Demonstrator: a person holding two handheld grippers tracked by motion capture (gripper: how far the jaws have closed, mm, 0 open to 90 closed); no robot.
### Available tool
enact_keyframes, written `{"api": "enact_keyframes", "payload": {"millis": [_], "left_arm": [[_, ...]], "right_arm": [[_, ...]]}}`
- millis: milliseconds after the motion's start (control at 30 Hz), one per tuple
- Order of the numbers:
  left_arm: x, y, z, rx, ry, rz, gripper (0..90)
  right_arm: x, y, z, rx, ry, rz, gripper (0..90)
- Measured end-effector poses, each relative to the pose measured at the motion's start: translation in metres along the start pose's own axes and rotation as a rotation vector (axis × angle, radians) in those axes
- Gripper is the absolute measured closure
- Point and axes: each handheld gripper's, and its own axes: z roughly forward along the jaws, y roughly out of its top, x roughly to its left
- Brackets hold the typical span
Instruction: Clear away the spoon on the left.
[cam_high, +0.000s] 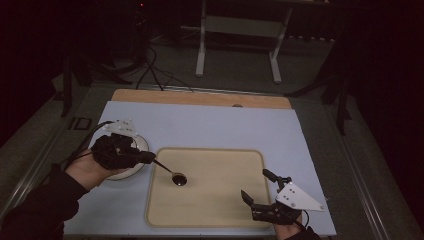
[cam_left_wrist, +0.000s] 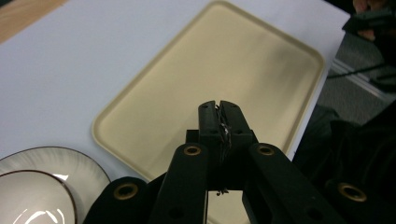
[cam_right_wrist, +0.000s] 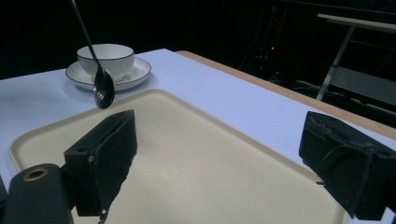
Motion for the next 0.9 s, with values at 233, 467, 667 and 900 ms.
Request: {"api": "enact_keyframes", "payload": {"millis": [233, 467, 667, 900], "left_arm": [[-0.007, 0.006, 0.018, 0.077, -0.05, 0.04, 89.8], [-0.012, 0.009, 0.034, 0.131, -0.099, 0.063, 89.8], [-0.014, 0.011, 0.051, 0.188, -0.125, 0.071, 89.7], [-0.016, 0.017, 0.067, 0.255, -0.147, 0.086, 89.7]], "right_arm": [[0.001, 0.0, 0.0, 0.005, 0.002, -0.005, 11.6], [0.001, 0.0, 0.001, 0.007, 0.004, -0.005, 11.6], [0.0, -0.001, 0.001, 0.009, 0.005, -0.003, 11.6], [0.0, 0.0, 0.001, 0.01, 0.004, -0.005, 11.6]]}}
